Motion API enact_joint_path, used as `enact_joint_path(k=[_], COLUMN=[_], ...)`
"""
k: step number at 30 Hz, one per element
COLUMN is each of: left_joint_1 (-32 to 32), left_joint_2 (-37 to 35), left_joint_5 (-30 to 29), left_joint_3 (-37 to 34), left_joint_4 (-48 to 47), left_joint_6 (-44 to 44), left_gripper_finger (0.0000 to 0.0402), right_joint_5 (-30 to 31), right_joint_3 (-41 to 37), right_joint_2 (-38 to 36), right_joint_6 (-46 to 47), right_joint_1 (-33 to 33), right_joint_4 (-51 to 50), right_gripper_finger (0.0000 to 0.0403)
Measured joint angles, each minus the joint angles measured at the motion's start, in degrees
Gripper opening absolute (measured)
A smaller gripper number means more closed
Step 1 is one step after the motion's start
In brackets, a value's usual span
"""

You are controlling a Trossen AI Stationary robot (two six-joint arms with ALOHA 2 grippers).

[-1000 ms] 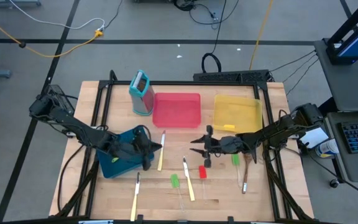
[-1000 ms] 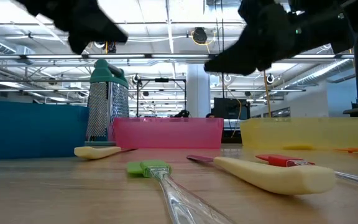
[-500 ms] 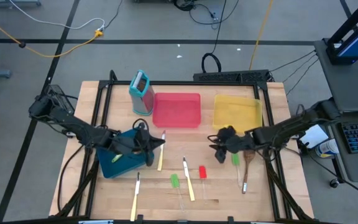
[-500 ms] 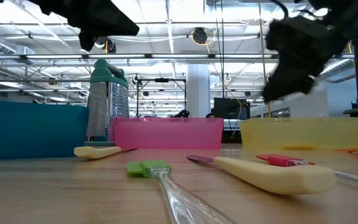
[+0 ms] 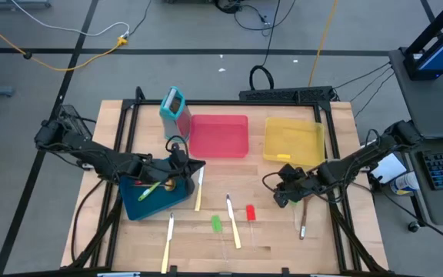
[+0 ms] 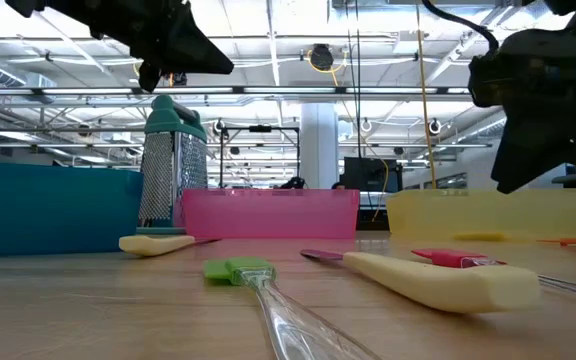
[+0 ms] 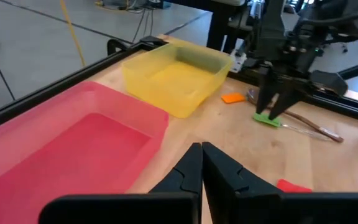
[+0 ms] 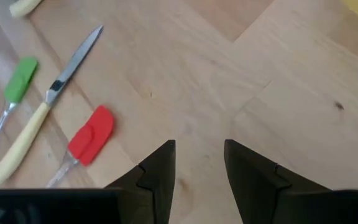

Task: Pick & Place Kitchen Items
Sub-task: Put the wooden spoon into the blue bin

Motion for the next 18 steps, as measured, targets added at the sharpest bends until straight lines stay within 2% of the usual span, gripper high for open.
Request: enact_joint_path(k=[6,18], left_joint_1=[1.5,5.4], left_joint_2=[0.0,0.0], left_joint_5=[0.0,-0.1], left_joint_3=[0.0,0.0], left_joint_4=[0.0,-0.1], left_joint_6=[0.2,1.0], left_gripper_finger=[0.0029,0.0030], right_joint_5=[-2.8,-7.3], right_joint_3=[0.0,0.0], right_joint_2=[-0.1,0.0], right_joint_6=[8.4,29.2], right_joint_1=[1.1,6.4], right_joint_4=[-4.4,-8.2], right_gripper_finger=[0.0130,0.0128])
